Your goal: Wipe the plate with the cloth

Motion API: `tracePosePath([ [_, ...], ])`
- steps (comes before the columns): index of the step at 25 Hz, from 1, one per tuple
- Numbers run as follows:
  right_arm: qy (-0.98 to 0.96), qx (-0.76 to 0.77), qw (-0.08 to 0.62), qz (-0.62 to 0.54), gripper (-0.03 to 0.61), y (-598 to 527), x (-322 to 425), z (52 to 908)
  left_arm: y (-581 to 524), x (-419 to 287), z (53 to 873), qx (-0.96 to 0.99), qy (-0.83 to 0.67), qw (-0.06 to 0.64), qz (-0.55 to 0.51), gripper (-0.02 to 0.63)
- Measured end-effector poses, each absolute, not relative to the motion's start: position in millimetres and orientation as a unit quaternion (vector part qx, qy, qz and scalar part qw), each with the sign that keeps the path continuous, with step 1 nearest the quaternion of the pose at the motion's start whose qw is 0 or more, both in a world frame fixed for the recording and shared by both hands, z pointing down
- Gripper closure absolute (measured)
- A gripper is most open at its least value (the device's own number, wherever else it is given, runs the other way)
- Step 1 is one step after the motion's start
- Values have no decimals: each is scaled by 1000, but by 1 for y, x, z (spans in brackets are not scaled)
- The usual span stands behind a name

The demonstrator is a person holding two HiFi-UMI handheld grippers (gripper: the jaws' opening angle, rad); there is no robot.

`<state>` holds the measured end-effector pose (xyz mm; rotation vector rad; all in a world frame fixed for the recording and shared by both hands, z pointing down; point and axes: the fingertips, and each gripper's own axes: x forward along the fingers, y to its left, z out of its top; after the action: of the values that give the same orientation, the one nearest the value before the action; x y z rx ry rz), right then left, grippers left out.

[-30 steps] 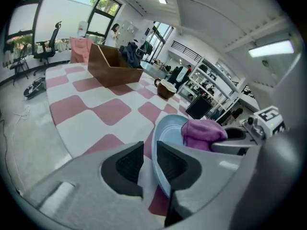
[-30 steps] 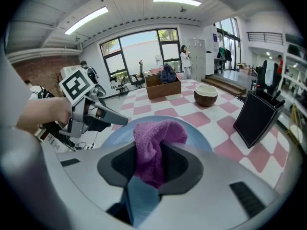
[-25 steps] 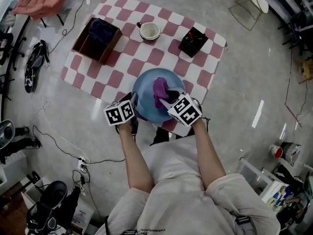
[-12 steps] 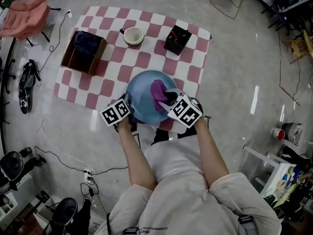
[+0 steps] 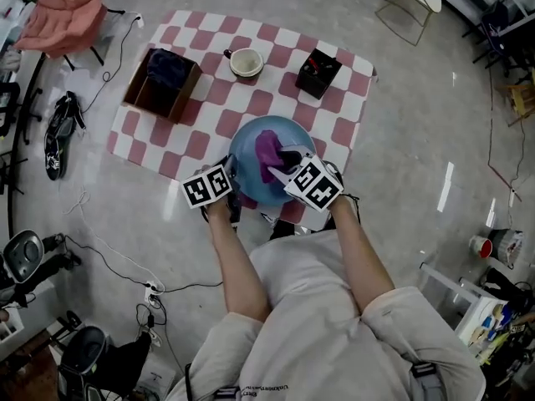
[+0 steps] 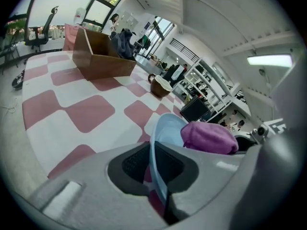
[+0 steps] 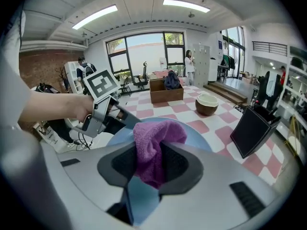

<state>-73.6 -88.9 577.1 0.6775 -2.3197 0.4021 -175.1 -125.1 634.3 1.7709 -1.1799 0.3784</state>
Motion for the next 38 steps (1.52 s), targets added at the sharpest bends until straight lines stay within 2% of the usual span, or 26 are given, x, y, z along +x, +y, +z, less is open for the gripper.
tracePosePath([
  [4, -903, 239, 315, 167, 446, -94, -101, 580, -117, -179, 626, 721, -491, 459, 168, 581],
  [13, -904, 228, 322, 163, 447, -86, -146, 591, -99, -175, 606, 743, -478, 417, 215, 581],
  [24, -897, 259, 308, 181, 448, -107, -143, 602, -104, -166, 602, 746, -479, 387, 254, 585],
  [38, -886, 278, 311, 201, 445, -120, -143, 610, -105, -169, 608, 740, -476, 398, 259, 586],
])
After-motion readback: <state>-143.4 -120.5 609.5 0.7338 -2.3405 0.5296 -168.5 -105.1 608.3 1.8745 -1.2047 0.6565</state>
